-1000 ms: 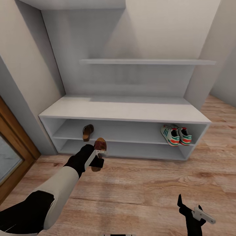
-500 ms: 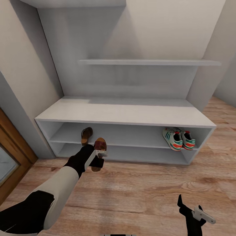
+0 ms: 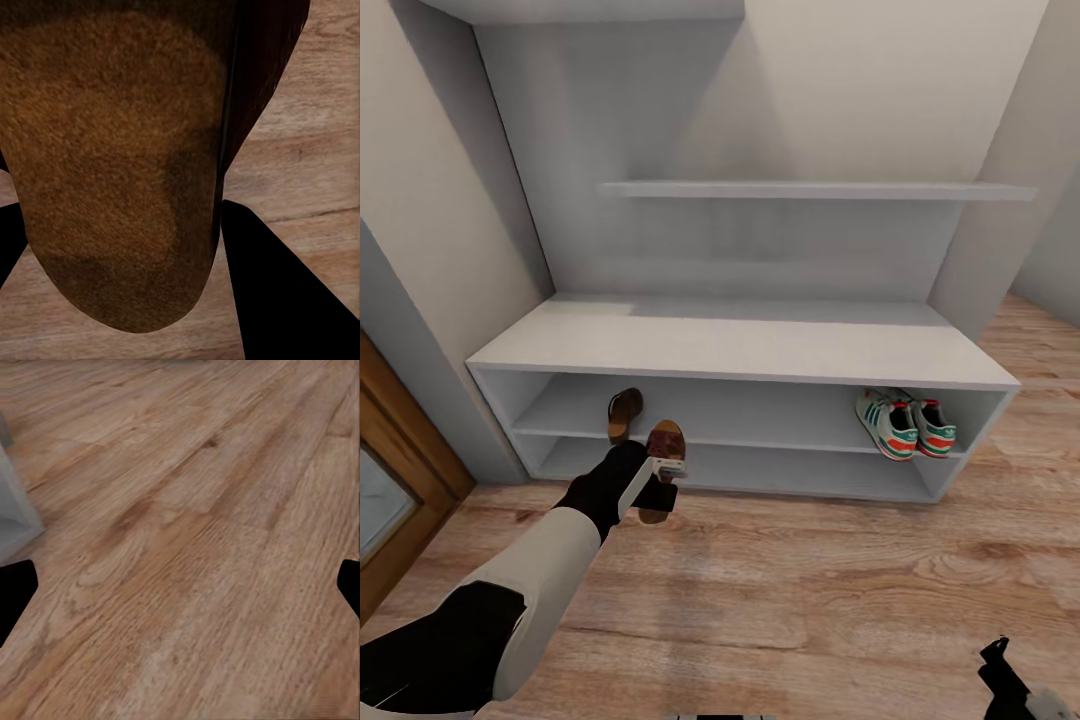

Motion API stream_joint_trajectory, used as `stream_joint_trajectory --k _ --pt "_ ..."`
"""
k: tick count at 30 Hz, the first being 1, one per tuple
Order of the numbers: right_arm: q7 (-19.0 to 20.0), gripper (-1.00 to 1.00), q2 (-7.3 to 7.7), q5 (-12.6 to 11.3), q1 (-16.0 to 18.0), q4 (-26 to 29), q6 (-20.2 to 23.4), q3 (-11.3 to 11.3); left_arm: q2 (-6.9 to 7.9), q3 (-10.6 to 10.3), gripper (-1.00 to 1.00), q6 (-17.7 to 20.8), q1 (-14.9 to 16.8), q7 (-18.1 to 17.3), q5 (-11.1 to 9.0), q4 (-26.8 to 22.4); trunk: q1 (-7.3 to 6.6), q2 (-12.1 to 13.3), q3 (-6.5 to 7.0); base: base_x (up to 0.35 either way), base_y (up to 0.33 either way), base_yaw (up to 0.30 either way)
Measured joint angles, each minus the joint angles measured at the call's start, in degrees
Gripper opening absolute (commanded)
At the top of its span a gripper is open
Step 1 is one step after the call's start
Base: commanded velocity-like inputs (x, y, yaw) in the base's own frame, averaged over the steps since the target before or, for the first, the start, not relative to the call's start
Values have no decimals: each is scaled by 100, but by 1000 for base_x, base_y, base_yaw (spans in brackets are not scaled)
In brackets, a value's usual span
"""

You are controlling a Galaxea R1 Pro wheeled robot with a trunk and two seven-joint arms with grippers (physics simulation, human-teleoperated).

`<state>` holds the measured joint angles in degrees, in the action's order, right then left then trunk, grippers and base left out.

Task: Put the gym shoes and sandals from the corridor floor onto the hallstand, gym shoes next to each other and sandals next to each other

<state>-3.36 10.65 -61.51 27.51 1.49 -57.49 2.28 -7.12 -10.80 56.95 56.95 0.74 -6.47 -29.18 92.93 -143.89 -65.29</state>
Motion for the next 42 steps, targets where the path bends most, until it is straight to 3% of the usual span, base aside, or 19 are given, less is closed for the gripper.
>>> stream_joint_trajectory --k 7,16,32,42 --pt "-48 100 15 -173 0 0 0 11 -1 6 -100 0 0 -1 -14 0 0 0 0 67 0 0" --pt "-51 100 16 -184 0 0 1 12 -1 9 -100 0 0 -1 -12 0 0 0 0 216 0 0" --pt "-51 100 16 -186 0 0 1 15 10 23 -100 0 2 -1 -17 0 0 0 0 13 4 0" --pt "-51 100 16 -186 0 0 1 16 17 11 -100 0 0 -1 -10 0 0 0 0 37 147 0"
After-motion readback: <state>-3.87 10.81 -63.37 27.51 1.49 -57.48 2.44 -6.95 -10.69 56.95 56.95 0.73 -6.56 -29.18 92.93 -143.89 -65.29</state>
